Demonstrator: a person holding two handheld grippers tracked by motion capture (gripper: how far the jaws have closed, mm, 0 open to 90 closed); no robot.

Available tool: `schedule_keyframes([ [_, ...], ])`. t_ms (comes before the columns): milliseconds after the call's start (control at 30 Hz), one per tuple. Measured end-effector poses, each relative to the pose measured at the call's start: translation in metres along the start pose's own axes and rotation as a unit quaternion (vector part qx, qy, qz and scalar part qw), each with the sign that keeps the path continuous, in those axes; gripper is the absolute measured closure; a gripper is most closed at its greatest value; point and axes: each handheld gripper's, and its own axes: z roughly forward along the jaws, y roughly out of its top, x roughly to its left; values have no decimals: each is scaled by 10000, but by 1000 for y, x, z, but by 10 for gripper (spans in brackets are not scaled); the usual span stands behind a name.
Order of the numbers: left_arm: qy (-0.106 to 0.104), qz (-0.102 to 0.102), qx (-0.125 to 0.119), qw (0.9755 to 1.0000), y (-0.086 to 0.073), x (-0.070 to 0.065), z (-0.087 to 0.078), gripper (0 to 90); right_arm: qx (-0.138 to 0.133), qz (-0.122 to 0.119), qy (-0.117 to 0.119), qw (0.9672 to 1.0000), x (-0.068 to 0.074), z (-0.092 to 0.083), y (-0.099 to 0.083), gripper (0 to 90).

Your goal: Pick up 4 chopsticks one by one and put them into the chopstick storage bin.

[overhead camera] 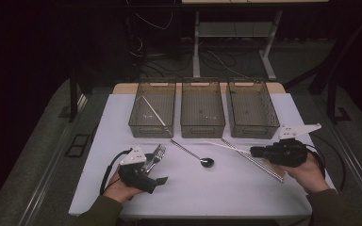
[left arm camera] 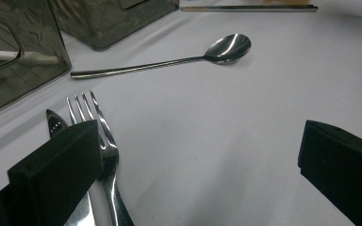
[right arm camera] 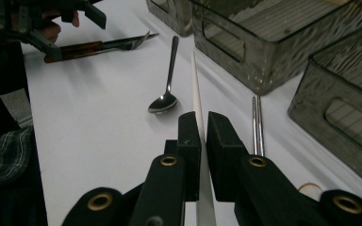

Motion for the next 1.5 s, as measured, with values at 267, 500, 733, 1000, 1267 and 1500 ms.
schedule_keyframes([
  [267, 5, -3, -4, 10000, 0, 0, 0, 0, -116, 4, 16, 9999, -2, 4, 14, 842],
  [500, -1, -13, -5, 10000, 0, 0, 0, 0, -253, -6, -25, 9997, -4, 9, 32, 842],
  [733, -2, -6, -30, 10000, 0, 0, 0, 0, -353, -15, 0, 9994, -3, 19, 48, 842],
  [1000, 2, -23, -54, 10000, 0, 0, 0, 0, -364, -71, -78, 9993, -2, 33, 68, 842],
  [1267, -17, -45, -71, 10000, 0, 0, 0, 0, -344, -91, -155, 9992, -3, 52, 94, 841],
  [1500, -24, -59, -93, 9999, 0, -1, 0, 0, -367, 42, -243, 9990, -6, 70, 114, 842],
])
